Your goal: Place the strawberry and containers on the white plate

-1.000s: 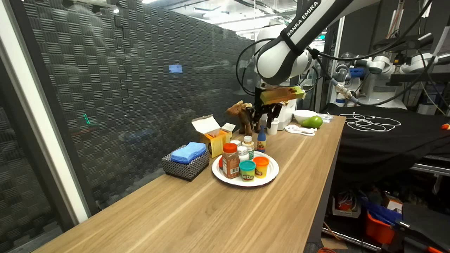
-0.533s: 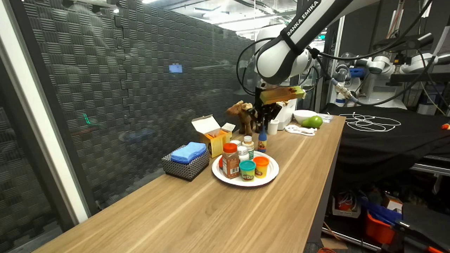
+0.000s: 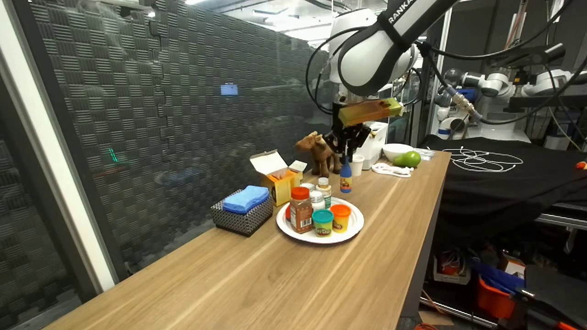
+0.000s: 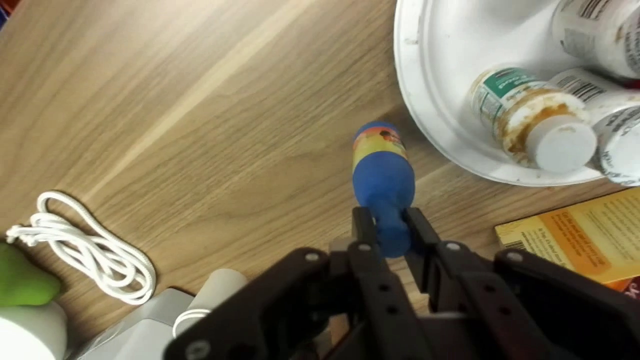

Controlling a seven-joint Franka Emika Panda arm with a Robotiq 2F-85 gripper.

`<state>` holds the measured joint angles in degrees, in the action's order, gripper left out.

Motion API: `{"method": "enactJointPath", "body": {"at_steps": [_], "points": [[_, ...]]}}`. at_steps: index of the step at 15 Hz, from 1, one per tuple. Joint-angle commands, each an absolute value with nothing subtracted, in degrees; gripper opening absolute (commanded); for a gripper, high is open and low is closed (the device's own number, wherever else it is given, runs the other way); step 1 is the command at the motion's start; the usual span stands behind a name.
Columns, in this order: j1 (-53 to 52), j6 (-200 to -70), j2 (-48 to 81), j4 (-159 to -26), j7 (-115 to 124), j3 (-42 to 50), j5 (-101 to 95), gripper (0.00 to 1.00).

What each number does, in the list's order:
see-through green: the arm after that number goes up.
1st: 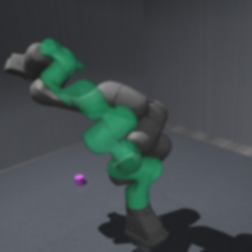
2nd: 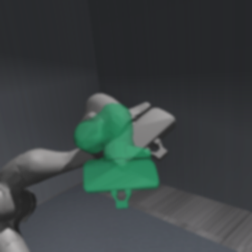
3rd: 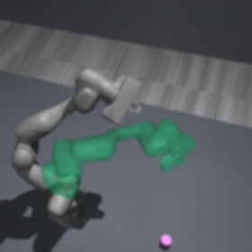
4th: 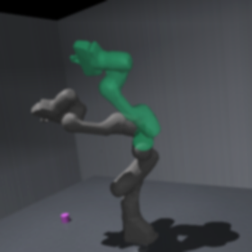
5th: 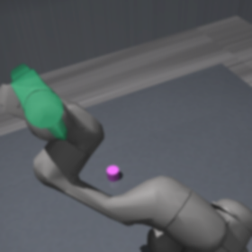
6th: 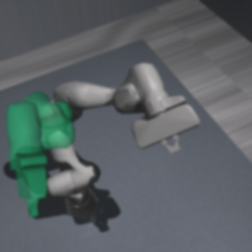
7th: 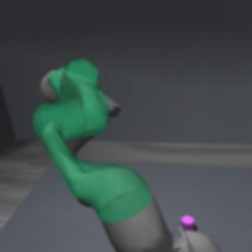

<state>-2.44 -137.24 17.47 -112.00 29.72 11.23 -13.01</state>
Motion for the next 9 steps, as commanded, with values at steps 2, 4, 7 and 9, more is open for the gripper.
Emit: {"method": "enactJointPath", "body": {"at_steps": [2, 4, 7, 9], "points": [[-5.73, -135.03, 9.07, -119.25, 35.85, 9.61, -18.50, 0.05], [-5.97, -134.55, 7.35, -121.51, 37.38, 7.98, -18.92, 0.05], [-5.32, -135.73, 6.38, -124.26, 38.54, 5.99, -17.43, 0.05], [-4.78, -137.18, 6.59, -125.33, 38.09, 5.32, -16.43, 0.05]]}}
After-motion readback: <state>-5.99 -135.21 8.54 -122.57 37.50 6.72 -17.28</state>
